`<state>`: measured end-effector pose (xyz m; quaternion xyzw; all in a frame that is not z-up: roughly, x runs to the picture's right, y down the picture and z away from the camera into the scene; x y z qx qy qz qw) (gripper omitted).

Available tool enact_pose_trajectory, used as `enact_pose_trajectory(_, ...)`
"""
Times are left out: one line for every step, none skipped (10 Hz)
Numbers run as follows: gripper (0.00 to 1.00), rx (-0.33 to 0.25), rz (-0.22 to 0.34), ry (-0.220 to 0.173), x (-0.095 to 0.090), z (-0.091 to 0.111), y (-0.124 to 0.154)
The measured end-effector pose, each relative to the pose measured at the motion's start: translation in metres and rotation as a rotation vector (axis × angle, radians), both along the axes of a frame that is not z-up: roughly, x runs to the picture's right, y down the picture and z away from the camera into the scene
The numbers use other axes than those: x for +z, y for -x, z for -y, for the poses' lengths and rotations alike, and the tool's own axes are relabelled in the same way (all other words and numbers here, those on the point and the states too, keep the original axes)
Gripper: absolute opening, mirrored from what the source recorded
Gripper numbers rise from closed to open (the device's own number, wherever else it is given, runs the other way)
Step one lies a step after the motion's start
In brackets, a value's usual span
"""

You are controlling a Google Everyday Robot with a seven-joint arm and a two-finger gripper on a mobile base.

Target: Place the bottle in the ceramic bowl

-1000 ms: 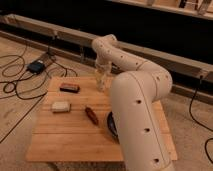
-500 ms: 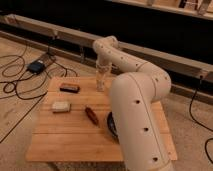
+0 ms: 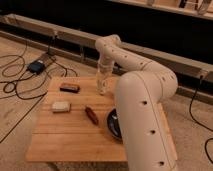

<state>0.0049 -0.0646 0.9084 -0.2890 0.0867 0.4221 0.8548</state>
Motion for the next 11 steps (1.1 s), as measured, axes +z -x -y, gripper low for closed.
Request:
enact_pose_trajectory(0.0, 0.006, -0.001, 0.002, -0.008, -0.001, -0.002)
enact_pose_trajectory(0.0, 0.012, -0.001, 0.005, -0.02, -0.002, -0.004)
enact_pose_trajectory(0.0, 0.018, -0.001, 0.01, -0.037, -0.005, -0.005)
enact_pose_trajectory(0.0, 0.018, 0.001, 0.013, -0.048, -0.008, -0.006)
enact_pose_trajectory(0.0, 0.016, 0.006, 0.023, -0.069, -0.014, -0.007)
enact_pose_trajectory(0.0, 0.013, 0.01, 0.03, -0.084, -0.02, -0.008)
enact_pose_trajectory(0.0, 0.008, 0.013, 0.039, -0.104, -0.028, -0.009)
enact_pose_trajectory(0.0, 0.002, 0.014, 0.049, -0.12, -0.036, -0.01)
enact_pose_trajectory(0.0, -0.004, 0.01, 0.063, -0.14, -0.047, -0.014)
enact_pose_trajectory(0.0, -0.007, 0.005, 0.073, -0.154, -0.057, -0.017)
enact_pose_trajectory(0.0, -0.008, -0.003, 0.084, -0.164, -0.065, -0.02)
